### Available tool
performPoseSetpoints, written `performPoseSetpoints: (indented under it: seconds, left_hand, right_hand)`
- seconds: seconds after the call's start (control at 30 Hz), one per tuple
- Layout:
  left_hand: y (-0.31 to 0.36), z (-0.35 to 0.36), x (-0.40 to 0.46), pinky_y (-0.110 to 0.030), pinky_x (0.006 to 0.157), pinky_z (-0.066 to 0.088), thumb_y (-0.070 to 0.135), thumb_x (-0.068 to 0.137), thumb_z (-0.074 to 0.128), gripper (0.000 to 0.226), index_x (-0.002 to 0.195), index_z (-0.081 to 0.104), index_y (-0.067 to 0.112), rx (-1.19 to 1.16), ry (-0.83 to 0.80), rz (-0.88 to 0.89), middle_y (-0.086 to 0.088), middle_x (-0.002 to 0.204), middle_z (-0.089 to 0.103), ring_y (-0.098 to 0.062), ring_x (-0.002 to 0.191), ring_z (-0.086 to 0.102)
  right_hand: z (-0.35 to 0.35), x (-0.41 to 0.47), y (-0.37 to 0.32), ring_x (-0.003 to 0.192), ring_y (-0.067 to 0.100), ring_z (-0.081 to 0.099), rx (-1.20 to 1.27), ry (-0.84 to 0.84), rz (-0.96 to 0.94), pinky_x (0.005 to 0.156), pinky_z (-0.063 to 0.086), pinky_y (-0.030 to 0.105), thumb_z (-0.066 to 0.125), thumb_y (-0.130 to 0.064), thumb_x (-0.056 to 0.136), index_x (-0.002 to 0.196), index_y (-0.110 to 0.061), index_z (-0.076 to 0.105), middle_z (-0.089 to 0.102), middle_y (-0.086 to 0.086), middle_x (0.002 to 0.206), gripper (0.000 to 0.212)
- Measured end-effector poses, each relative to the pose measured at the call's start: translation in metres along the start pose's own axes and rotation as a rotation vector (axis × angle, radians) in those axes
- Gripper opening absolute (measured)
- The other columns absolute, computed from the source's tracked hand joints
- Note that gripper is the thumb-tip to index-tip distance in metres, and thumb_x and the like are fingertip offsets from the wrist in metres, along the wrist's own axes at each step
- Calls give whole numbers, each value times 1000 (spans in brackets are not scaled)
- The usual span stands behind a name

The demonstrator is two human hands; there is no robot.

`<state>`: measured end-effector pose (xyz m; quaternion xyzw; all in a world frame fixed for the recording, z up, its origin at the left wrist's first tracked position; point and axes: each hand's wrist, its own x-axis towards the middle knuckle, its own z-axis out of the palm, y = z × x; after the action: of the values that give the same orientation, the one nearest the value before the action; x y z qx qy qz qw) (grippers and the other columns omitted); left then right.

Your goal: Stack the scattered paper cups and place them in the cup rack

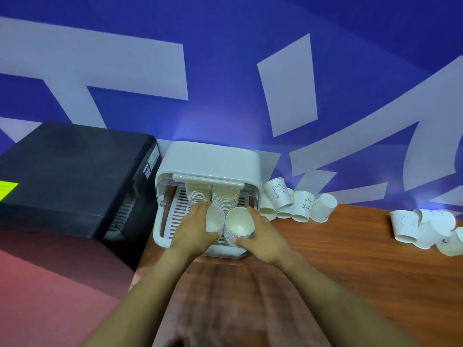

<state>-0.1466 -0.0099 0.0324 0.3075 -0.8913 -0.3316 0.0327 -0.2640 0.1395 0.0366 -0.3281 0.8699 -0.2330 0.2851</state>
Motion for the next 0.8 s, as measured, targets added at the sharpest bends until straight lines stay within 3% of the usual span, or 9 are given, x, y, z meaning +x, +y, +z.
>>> performPoseSetpoints:
  seconds: [0.2,0.33,0.5,0.57,0.8]
  left_hand:
    - [-4,4,4,-34,96,42,28,77,72,78,142,30,20,-7,9,-3,1,144,33,-21,125,43]
    - [-5,8,6,-33,92,43,24,74,74,80,141,30,19,-39,10,-7,-2,141,34,-22,121,45]
    - [-8,14,5,-34,84,45,19,70,75,82,138,30,23,-111,9,-35,-4,134,38,-24,112,48]
    - [-13,9,4,-34,84,45,19,68,75,82,137,31,26,-132,32,-44,-3,132,39,-22,113,47]
    - [-43,-29,3,-39,91,47,19,68,73,77,134,34,29,-119,135,-112,-2,128,39,-27,112,49]
  right_hand:
    - [6,5,5,127,20,44,98,9,12,105,40,38,64,-66,62,145,-35,16,42,0,143,100]
    - [11,7,6,118,18,49,198,30,-7,98,39,27,74,-44,75,145,-26,19,46,1,137,90]
    - [13,4,1,103,13,49,338,68,-13,71,37,3,75,-23,78,129,-33,27,49,-6,117,71]
    - [16,4,-3,102,12,48,369,91,-23,70,36,-2,76,-19,76,122,-37,27,49,-6,114,70]
    - [39,19,-32,112,14,44,394,28,-35,86,33,21,75,-28,78,139,-30,23,43,-7,122,81]
